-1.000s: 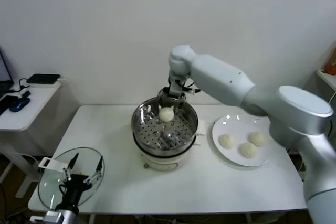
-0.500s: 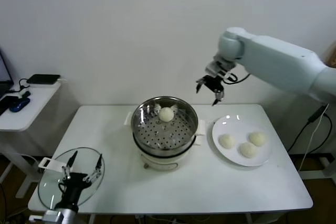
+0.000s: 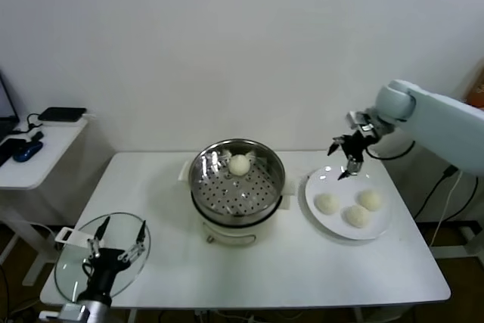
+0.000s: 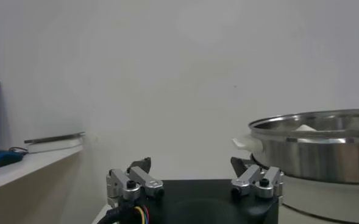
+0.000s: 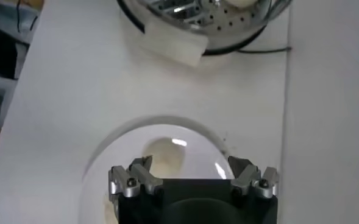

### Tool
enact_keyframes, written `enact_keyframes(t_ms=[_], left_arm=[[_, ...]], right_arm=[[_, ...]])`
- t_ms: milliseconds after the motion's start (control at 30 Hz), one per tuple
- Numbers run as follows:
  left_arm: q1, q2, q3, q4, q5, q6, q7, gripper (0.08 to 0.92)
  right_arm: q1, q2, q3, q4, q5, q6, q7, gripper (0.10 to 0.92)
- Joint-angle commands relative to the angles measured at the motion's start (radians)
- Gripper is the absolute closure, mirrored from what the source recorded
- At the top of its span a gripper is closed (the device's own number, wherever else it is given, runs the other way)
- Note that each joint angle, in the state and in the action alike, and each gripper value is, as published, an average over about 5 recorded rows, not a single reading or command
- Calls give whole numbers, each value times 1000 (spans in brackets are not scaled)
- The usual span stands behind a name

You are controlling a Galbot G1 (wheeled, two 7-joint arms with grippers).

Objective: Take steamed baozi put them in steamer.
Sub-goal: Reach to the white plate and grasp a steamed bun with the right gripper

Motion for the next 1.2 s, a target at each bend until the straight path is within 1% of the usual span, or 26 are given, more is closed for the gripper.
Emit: enact_keyframes(t_ms=[33,367,733,1200], left_arm=[[-2,-2,0,1,2,1,2,177],[-3,-5,1,0,5,5,5,177],[-3,-7,1,12,5,3,5,177],[-12,-8,4,20,6,8,5,177]], right_arm=[[-242,-17,160,-43,-50,-66,49,203],[-347,92,261,-175,-166,-39,55,203],[-365,163,327,-297,-235,21,41,203],[-371,201,349,-352,-253,37,23,203]])
